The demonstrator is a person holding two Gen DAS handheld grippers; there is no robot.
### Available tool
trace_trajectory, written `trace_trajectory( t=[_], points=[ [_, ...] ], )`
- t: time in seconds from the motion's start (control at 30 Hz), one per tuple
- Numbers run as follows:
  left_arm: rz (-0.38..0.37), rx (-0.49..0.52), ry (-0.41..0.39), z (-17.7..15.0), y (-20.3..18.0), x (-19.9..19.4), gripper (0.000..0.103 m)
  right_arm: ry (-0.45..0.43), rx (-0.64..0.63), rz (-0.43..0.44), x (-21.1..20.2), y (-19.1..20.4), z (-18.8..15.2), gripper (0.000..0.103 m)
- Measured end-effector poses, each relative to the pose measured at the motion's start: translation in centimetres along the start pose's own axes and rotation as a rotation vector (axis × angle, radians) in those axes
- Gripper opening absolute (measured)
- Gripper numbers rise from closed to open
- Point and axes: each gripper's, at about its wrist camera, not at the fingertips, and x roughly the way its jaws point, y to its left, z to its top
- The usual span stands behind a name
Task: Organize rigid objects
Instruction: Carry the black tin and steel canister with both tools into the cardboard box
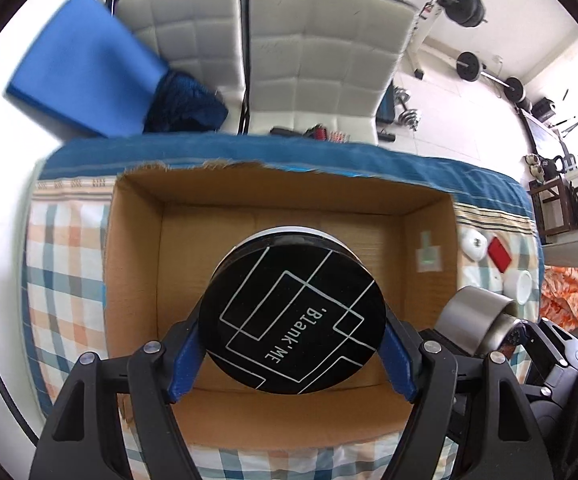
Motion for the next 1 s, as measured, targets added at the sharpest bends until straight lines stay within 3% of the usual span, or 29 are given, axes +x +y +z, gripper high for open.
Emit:
trace_trajectory(
  t=[0.3, 0.67, 1.0],
  points=[
    [-0.033, -0.021, 0.098, 1.4, 2.7, 6.0, 0.074, 0.049, -0.011, -0.019, 5.2, 2.8, 3.0, 0.073],
    [-0.183, -0.067, 0.243, 2.7, 3.9, 12.0, 0.074, 0.086, -0.014, -0.014, 10.8, 2.7, 5.1, 0.073],
    [-0.142, -0.041, 0.28, 3.3, 2.6, 14.9, 0.074, 0.108, -0.004, -0.049, 14.7, 2.7, 5.9, 0.073]
  ],
)
